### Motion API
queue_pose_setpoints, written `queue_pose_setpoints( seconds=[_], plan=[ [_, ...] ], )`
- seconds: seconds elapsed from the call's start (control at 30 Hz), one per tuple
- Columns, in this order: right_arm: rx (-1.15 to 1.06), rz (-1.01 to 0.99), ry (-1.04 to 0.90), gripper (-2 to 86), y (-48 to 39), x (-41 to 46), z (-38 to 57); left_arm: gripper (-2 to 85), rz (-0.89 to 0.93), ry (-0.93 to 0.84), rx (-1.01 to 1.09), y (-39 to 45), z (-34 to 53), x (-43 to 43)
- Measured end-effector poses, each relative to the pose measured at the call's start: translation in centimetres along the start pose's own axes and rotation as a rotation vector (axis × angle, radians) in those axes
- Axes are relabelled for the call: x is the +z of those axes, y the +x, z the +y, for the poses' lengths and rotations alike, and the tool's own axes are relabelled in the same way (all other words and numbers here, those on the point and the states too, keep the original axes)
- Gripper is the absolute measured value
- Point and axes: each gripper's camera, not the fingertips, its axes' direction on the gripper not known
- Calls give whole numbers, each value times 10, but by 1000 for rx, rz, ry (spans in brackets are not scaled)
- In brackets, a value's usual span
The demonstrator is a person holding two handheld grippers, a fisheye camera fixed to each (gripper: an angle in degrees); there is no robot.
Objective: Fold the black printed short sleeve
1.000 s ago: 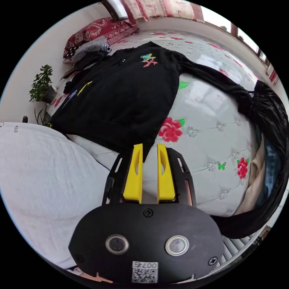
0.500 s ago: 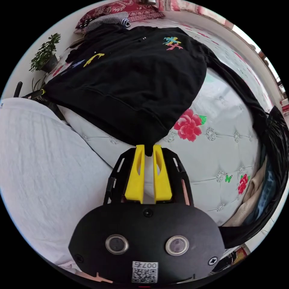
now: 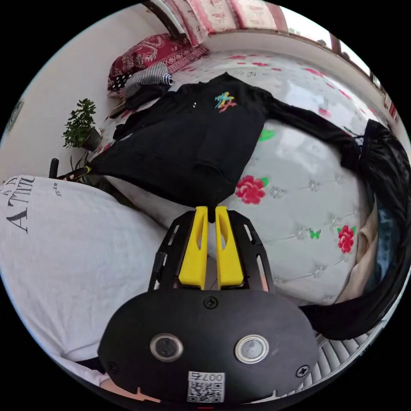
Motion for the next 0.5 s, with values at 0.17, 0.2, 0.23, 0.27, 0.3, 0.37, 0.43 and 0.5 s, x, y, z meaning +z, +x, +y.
queue_pose_setpoints(
  seconds=[0.17, 0.2, 0.23, 0.27, 0.3, 0.37, 0.43, 0.5],
  plan=[
    [113, -109, -108, 2, 58, 61, -22, -8, 89, -41, -131, -26, -40, 39],
    [119, -123, -103, 2, 67, 64, -34, -8, 121, -27, -123, -24, -76, 43],
    [134, -152, -90, 2, 85, 65, -65, -8, 128, -18, -111, -21, -98, 43],
    [145, -166, -72, 2, 101, 58, -104, -8, 129, 6, -90, -12, -147, 38],
    [150, -164, -58, 2, 107, 51, -127, -8, 132, 35, -67, 4, -200, 24],
    [106, -80, 84, 2, 111, -25, -222, -8, 140, 96, -28, 41, -275, -20],
    [49, -48, 315, 2, 88, -125, -270, -8, 158, 256, 55, 92, -323, -90],
    [-18, -2, 604, 2, 48, -228, -274, -8, 201, 505, 224, 157, -333, -191]
  ],
)
